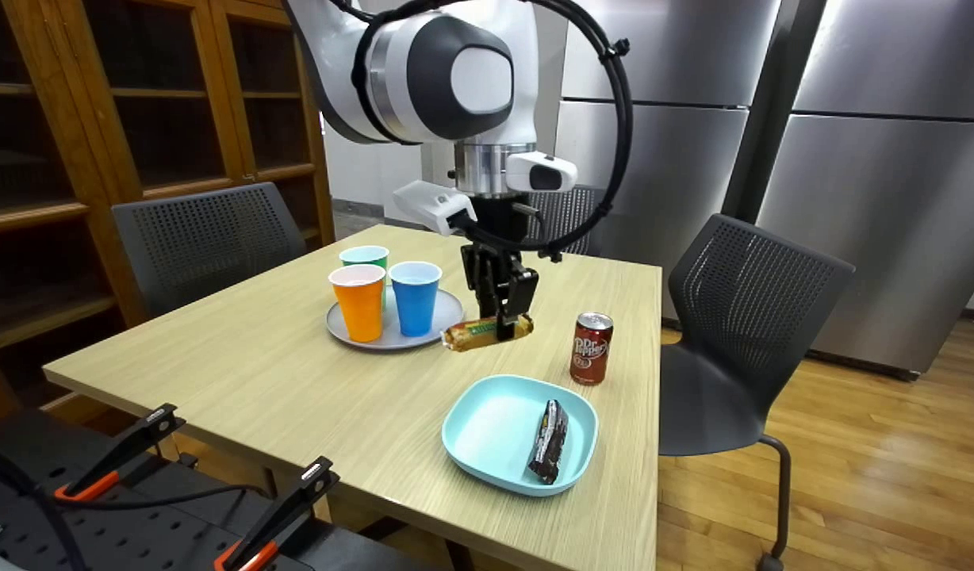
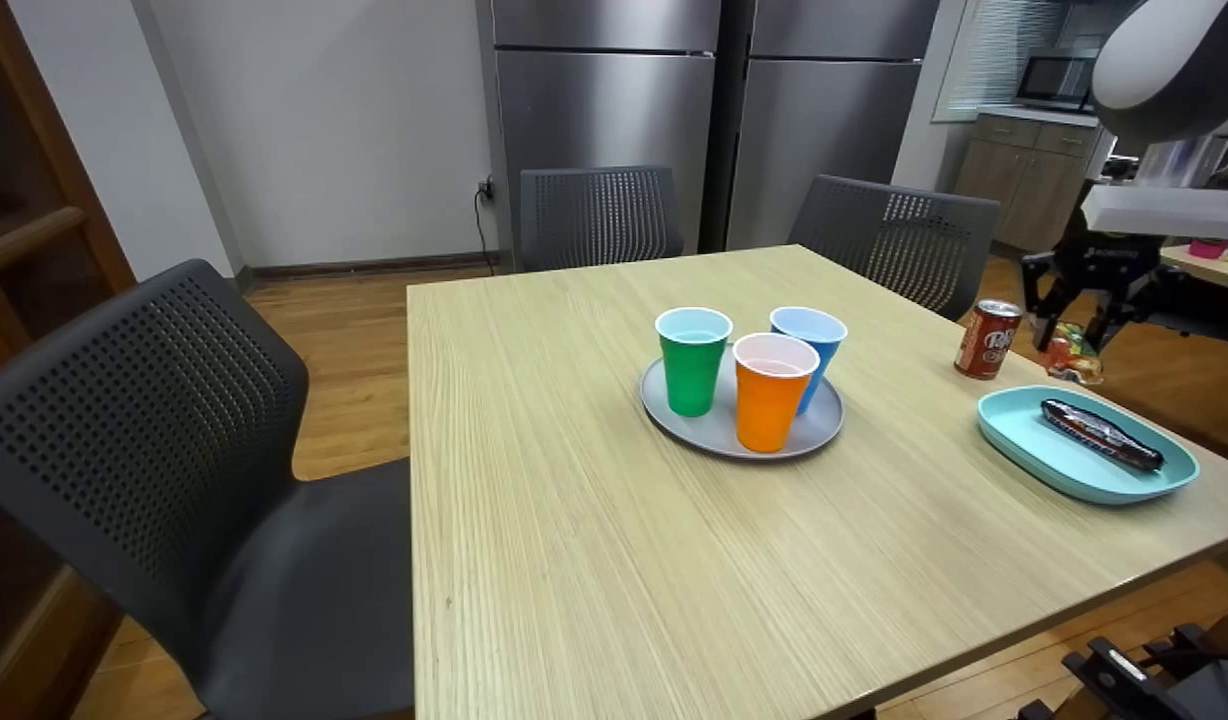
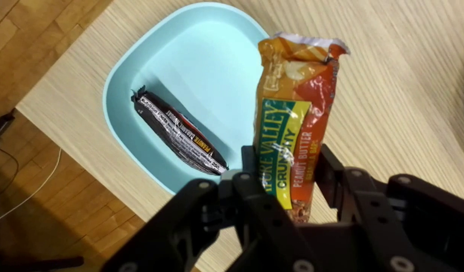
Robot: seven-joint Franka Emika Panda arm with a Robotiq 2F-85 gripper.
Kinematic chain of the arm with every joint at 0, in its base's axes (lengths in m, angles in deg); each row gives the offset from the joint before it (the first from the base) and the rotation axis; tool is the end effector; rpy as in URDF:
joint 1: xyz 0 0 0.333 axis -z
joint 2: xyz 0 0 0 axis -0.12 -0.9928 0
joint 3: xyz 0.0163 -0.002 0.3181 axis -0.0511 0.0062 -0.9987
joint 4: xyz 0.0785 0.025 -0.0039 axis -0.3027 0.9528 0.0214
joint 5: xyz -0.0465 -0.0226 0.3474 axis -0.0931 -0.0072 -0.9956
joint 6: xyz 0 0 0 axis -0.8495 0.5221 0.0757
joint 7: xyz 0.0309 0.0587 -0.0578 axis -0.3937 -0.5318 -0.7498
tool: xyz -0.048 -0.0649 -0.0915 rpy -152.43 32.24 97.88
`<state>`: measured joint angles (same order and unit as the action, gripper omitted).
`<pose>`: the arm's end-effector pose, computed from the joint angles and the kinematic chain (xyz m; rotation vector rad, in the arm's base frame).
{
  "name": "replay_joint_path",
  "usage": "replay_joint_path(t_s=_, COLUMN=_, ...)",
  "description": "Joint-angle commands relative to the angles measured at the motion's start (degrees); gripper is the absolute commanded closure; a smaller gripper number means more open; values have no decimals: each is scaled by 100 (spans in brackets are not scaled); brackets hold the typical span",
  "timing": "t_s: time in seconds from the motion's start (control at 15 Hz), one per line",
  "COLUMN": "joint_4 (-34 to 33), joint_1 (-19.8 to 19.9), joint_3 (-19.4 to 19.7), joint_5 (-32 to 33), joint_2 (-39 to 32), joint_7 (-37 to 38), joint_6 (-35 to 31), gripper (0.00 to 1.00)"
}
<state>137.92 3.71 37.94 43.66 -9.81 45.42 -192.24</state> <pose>0.4279 -0.1915 0.2401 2.9100 -0.9696 0.0243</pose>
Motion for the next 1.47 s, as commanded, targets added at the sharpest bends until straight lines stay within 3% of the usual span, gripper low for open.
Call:
replay_joint_path(t_s=0.0, joint_4=-429, joint_1=377, joint_3=-124, joint_5=-486, joint_2=-385, joint_7=-1202, joint_6=417, gripper=84)
replay_joint_path(t_s=0.33, joint_4=-968, joint_1=545, joint_3=16, joint_5=-377, joint_2=-913, joint_7=-1756, joint_6=880, gripper=84)
replay_joint_path(t_s=0.6, joint_4=-1303, joint_1=442, joint_3=147, joint_5=11, joint_2=-1296, joint_7=-1656, joint_6=1078, gripper=84)
replay_joint_path(t_s=1.07, joint_4=-1384, joint_1=77, joint_3=89, joint_5=627, joint_2=-1681, joint_7=-1599, joint_6=1100, gripper=84)
replay_joint_path(t_s=1.4, joint_4=-1378, joint_1=-87, joint_3=88, joint_5=712, joint_2=-1809, joint_7=-1606, joint_6=1071, gripper=84)
